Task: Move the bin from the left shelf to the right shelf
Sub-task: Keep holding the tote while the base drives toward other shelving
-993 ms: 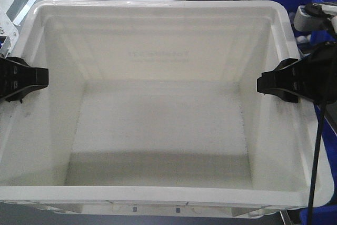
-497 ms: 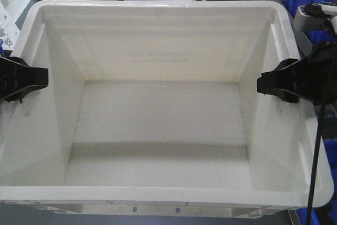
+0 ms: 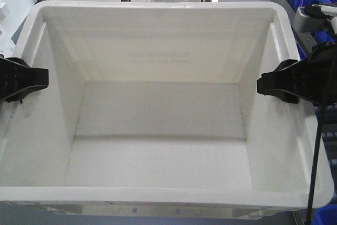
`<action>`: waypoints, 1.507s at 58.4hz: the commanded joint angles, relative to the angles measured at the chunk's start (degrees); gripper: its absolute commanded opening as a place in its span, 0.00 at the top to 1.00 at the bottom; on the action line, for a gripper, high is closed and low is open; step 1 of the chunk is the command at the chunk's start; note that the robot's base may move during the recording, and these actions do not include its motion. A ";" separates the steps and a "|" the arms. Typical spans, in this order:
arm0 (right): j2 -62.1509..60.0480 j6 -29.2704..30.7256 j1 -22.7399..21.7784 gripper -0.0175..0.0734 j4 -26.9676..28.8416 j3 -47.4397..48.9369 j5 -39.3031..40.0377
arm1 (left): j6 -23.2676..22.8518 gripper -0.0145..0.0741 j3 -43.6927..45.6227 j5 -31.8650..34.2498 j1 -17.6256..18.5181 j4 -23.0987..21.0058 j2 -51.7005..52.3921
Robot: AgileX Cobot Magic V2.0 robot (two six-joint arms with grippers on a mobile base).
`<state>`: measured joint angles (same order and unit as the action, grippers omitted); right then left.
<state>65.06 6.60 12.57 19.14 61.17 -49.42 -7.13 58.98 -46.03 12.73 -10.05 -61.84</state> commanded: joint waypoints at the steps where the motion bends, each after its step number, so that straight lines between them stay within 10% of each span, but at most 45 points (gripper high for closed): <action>1: -1.62 1.86 -0.02 0.81 2.24 2.26 4.99 | 1.98 0.84 2.33 6.57 0.43 -2.34 1.73; 88: -1.62 1.81 -0.02 0.81 2.24 2.26 4.80 | 1.98 0.84 2.33 6.52 0.43 -2.34 1.73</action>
<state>65.06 6.60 12.57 19.14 61.17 -49.54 -7.13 58.98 -46.28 12.73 -10.05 -61.84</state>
